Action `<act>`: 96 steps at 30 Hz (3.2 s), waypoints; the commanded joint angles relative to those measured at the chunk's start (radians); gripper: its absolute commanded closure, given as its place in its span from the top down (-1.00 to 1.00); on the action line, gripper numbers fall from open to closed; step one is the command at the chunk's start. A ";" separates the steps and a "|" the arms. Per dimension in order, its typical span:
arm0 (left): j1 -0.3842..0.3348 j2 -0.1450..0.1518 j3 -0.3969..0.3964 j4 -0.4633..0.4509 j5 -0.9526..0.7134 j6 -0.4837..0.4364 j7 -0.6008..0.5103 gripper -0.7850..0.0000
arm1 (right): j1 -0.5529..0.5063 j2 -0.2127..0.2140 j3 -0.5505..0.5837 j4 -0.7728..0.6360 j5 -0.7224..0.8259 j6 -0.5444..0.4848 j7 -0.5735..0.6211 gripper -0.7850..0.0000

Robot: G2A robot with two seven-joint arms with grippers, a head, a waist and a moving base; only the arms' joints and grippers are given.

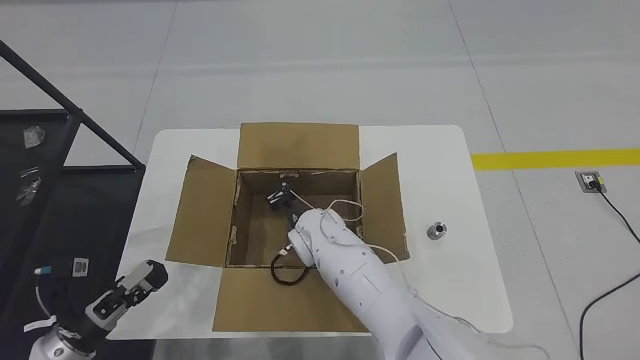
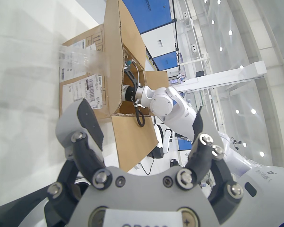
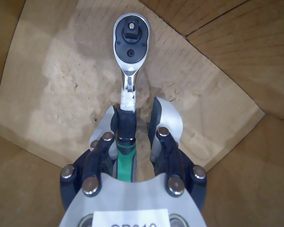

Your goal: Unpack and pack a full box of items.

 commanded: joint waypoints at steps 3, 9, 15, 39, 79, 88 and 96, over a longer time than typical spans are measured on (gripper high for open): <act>0.001 0.001 -0.003 0.004 -0.004 -0.003 0.001 1.00 | 0.004 -0.001 0.005 -0.002 0.000 -0.003 -0.007 -1.00; -0.001 0.003 -0.002 0.001 -0.005 0.000 0.003 1.00 | 0.016 0.002 0.021 -0.011 0.013 -0.040 -0.025 -1.00; -0.001 0.005 -0.001 -0.002 -0.005 0.000 0.004 1.00 | 0.030 0.012 0.036 -0.036 0.019 -0.119 -0.033 -1.00; 0.015 0.009 0.006 -0.034 0.004 -0.008 0.024 1.00 | -0.044 0.135 0.084 -0.351 -0.180 -0.164 0.258 -1.00; 0.025 0.017 -0.001 -0.031 -0.001 -0.010 0.031 1.00 | -0.018 0.133 0.180 -0.187 -0.120 -0.182 0.226 -0.22; 0.024 0.018 0.006 -0.031 0.002 -0.013 0.035 1.00 | -0.028 0.136 0.194 -0.213 -0.118 -0.174 0.197 -0.15; 0.030 0.018 0.006 -0.028 0.000 -0.021 0.041 1.00 | -0.034 0.138 0.210 -0.213 -0.117 -0.127 0.166 -0.18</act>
